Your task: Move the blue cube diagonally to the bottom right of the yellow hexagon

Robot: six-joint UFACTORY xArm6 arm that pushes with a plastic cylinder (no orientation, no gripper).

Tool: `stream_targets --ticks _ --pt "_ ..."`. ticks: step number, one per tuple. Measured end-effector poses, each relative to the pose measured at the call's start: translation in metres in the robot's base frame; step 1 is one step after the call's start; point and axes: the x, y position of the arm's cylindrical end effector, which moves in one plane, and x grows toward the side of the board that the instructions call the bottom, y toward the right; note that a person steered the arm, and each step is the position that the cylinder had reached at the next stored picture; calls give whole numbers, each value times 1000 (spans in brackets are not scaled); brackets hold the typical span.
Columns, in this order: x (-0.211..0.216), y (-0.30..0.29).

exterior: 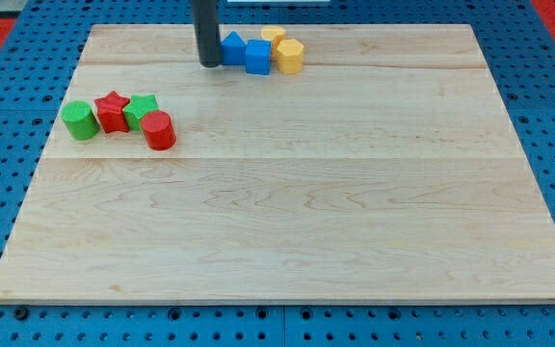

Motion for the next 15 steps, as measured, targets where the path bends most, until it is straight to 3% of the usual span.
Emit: stream_targets --ticks 1,3,5,7,9,10,11,12,13,14,15 --pt "-29 -25" --pt "-4 46" --pt "-36 50" --pt "-9 64" --pt "1 128" --pt "7 131" --pt "36 143" --pt "41 138" --pt "14 144" --pt "-16 122" --pt "-11 87"
